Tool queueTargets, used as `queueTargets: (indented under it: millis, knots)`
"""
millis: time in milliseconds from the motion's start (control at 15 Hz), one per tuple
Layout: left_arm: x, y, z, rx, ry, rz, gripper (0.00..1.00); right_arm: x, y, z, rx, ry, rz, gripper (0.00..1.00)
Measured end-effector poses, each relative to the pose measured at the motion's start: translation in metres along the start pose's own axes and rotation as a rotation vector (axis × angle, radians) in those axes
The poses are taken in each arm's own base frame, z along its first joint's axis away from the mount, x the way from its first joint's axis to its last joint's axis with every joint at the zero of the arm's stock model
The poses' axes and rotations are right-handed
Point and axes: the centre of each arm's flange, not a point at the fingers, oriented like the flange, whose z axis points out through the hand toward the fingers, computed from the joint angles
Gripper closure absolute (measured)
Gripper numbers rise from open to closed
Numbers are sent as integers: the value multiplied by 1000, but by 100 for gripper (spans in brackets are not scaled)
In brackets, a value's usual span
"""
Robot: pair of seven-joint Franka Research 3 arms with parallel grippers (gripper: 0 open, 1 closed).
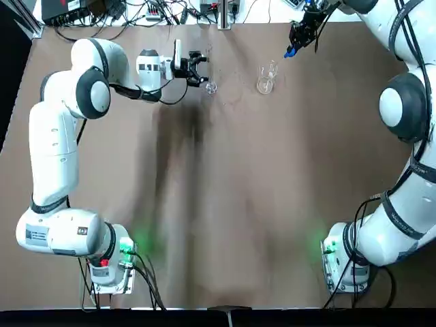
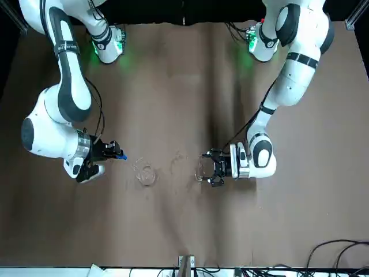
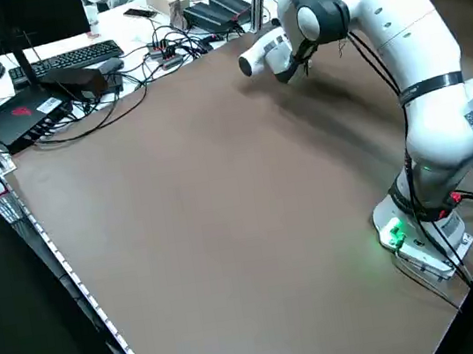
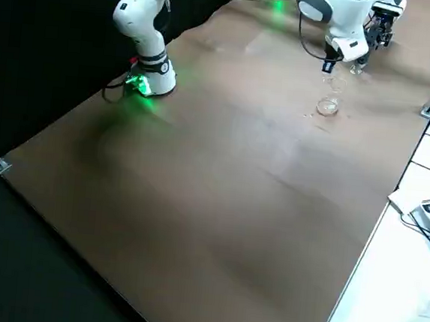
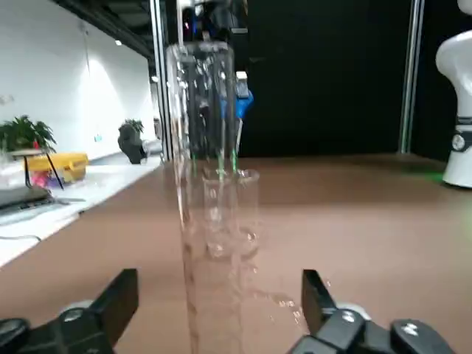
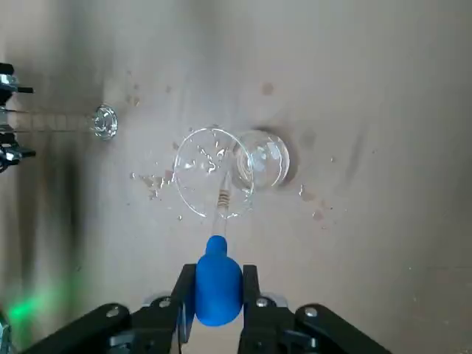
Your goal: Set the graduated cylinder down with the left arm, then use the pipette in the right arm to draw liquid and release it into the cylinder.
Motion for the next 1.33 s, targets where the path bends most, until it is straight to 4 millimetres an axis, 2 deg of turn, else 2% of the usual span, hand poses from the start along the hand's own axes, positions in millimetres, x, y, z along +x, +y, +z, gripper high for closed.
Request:
queueTargets:
  millis: [67, 267, 467, 600, 667, 800, 1067, 1333]
  knots:
    - [-5, 1, -8, -9, -18, -9, 0, 0, -1, -2, 0, 4, -2, 70]
    - [-13, 3, -48, -13, -67, -74, 0, 0, -4, -9, 3, 11, -6, 70]
    - [3, -6, -87, -4, -115, -166, 0, -3, -3, -21, 11, 6, -4, 70]
    - [25, -16, -112, -2, -166, -282, 0, -5, -5, -30, 17, 5, -8, 70]
    - [50, -25, -137, 7, -230, -414, 0, -7, -9, -39, 21, 14, -15, 70]
    - [76, -34, -156, 18, -306, -503, 0, -11, -14, -48, 28, 10, -23, 70]
    - [128, -49, -171, 59, -499, -687, 0, -16, -19, -70, 43, -5, -35, 70]
    - [195, -55, -188, 216, -664, -904, 0, -18, -18, -79, 48, -6, -33, 70]
